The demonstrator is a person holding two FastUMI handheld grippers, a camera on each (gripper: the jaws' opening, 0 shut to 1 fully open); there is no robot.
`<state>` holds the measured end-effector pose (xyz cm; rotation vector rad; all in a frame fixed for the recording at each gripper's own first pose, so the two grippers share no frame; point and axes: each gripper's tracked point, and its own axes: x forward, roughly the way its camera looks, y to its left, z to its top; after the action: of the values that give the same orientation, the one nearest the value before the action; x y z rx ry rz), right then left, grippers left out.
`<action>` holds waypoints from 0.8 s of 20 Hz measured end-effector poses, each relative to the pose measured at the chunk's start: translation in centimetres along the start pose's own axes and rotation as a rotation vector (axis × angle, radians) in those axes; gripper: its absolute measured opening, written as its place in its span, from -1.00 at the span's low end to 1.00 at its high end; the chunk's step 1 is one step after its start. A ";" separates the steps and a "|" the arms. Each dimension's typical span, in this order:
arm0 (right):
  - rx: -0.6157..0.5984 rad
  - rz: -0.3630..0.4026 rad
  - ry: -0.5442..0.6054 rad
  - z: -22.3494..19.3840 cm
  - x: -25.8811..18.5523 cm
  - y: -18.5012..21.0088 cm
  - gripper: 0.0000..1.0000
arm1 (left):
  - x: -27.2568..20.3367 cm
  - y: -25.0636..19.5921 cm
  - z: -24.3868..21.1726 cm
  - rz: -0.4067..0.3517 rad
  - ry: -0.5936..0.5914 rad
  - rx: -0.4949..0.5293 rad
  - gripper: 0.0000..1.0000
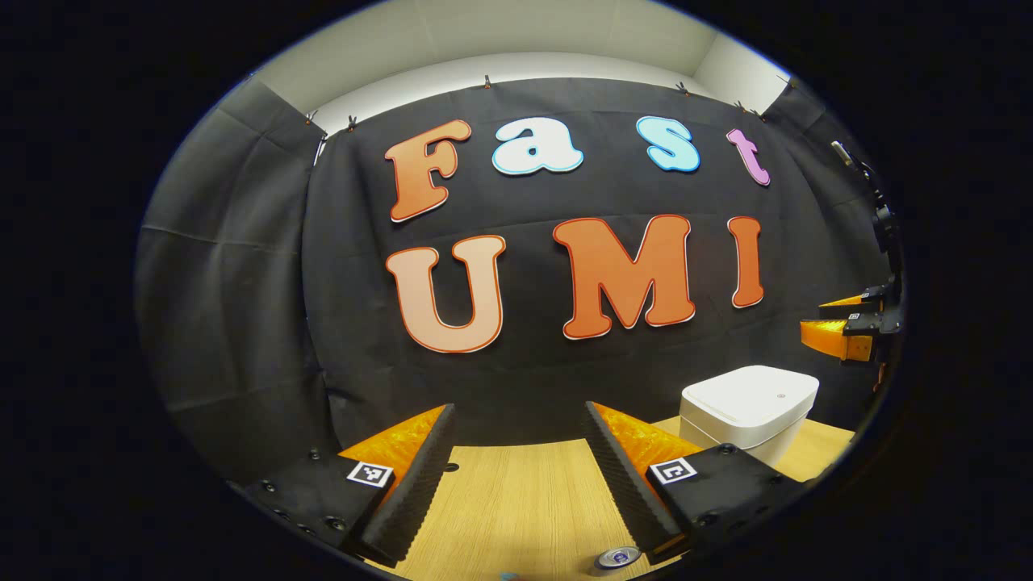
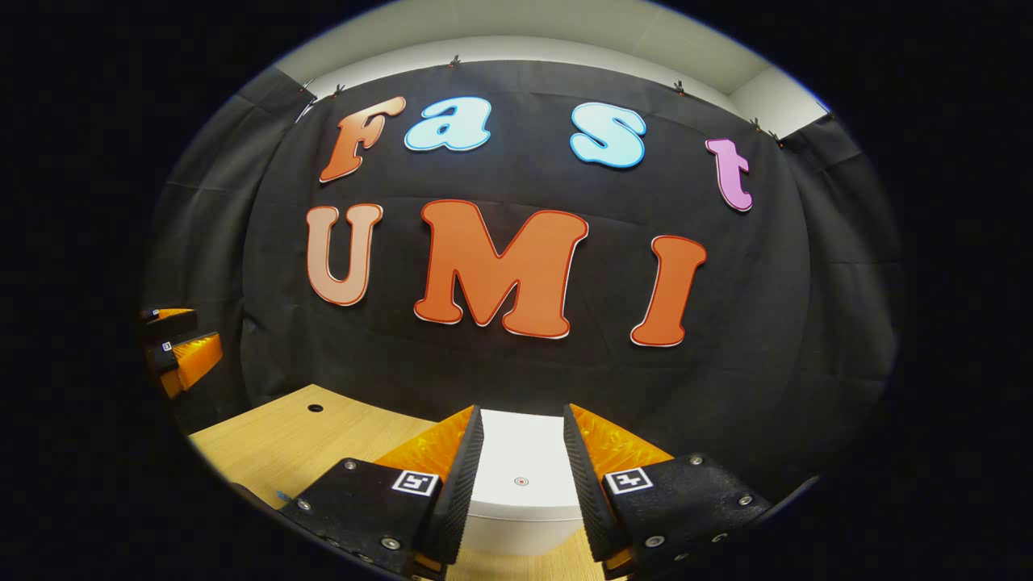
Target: Press the lid of the desktop garbage bin to open it, pick up the crumpled paper on the desktop and throw it into the bin, then pick up the pop can on the desktop and drop it into the bin, and finally close the garbage bin lid.
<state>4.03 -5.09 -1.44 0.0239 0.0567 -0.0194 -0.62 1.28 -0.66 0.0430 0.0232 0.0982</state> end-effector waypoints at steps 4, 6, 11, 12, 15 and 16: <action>0.001 0.014 0.059 -1.6 1.5 -0.7 -0.01 | 0.1 0.4 -0.2 0.024 0.007 0.008 0.99; 0.013 0.016 0.089 -2.5 2.1 -1.1 -0.26 | 0.1 0.4 -0.4 0.032 0.014 0.006 0.99; 0.042 0.018 0.187 -5.3 3.6 -1.5 -0.76 | 0.0 0.4 -0.7 0.057 0.032 0.012 0.99; 0.059 0.027 0.215 -5.9 3.9 -1.4 -0.87 | 0.0 0.5 -0.8 0.063 0.034 0.013 0.99; 0.093 0.051 0.291 -8.0 4.5 -1.1 -0.90 | -0.1 0.7 -1.1 0.084 0.046 0.015 0.99; 0.091 0.053 0.309 -8.5 4.7 -1.0 -0.90 | -0.2 0.7 -1.4 0.092 0.052 0.016 0.99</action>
<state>8.26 -6.02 -10.26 0.1189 0.3644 0.0351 -0.91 2.05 -2.02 0.0571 0.0743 0.1914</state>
